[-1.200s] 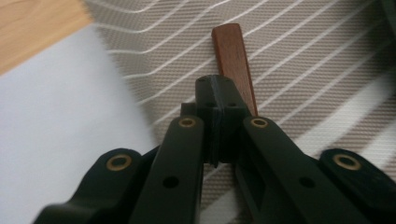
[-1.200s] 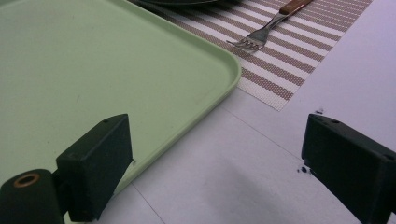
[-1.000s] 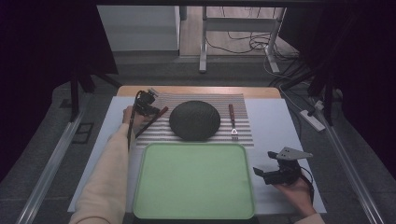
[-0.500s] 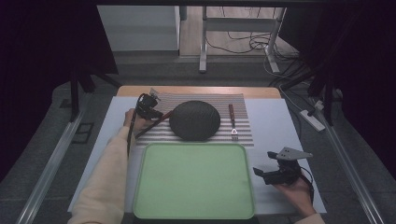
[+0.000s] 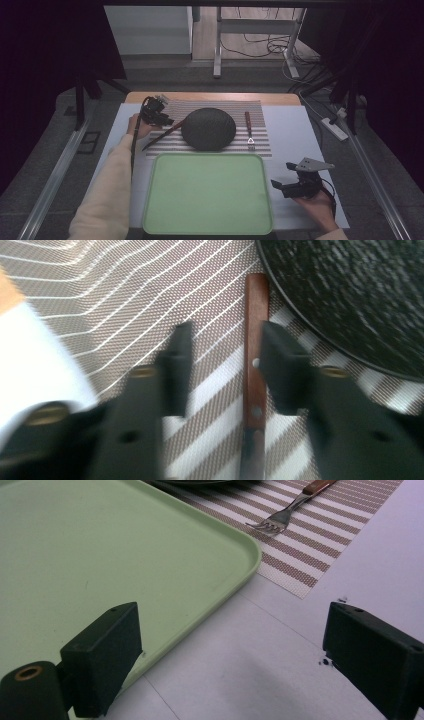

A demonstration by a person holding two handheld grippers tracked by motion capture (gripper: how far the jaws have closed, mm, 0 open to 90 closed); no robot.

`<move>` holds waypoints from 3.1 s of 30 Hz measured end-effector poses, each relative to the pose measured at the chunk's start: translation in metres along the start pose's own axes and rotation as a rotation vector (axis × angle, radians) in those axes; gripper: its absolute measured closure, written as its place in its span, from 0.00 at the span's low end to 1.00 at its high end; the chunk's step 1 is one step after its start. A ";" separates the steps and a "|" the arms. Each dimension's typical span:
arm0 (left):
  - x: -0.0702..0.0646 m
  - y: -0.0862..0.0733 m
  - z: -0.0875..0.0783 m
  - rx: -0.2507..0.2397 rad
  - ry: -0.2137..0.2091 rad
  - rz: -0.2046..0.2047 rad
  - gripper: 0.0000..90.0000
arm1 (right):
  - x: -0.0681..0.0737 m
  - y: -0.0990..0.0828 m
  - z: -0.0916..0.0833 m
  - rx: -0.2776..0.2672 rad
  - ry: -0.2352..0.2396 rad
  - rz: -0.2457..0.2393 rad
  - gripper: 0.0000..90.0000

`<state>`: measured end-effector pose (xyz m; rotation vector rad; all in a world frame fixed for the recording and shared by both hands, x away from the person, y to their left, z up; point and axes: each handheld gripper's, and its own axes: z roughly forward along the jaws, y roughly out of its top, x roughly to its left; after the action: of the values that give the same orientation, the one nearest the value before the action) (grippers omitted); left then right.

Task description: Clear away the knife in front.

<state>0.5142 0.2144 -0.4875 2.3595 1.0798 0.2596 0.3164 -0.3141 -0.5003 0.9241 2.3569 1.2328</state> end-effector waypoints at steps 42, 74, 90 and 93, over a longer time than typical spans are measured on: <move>-0.011 0.006 0.027 0.315 -0.055 0.086 0.75 | 0.000 0.000 0.003 0.030 0.007 0.002 0.09; -0.002 0.002 0.004 0.329 -0.011 0.042 0.86 | 0.000 0.000 0.003 0.029 0.007 0.002 0.09; -0.041 -0.011 -0.043 0.261 -0.043 0.073 0.86 | 0.000 0.000 0.004 0.022 0.018 0.003 0.11; -0.053 -0.015 -0.047 0.252 -0.050 0.088 0.86 | 0.000 0.001 0.005 0.014 0.024 0.004 0.11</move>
<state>0.4521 0.2010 -0.4534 2.6252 1.0385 0.0993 0.3194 -0.3105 -0.5020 0.9233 2.3864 1.2376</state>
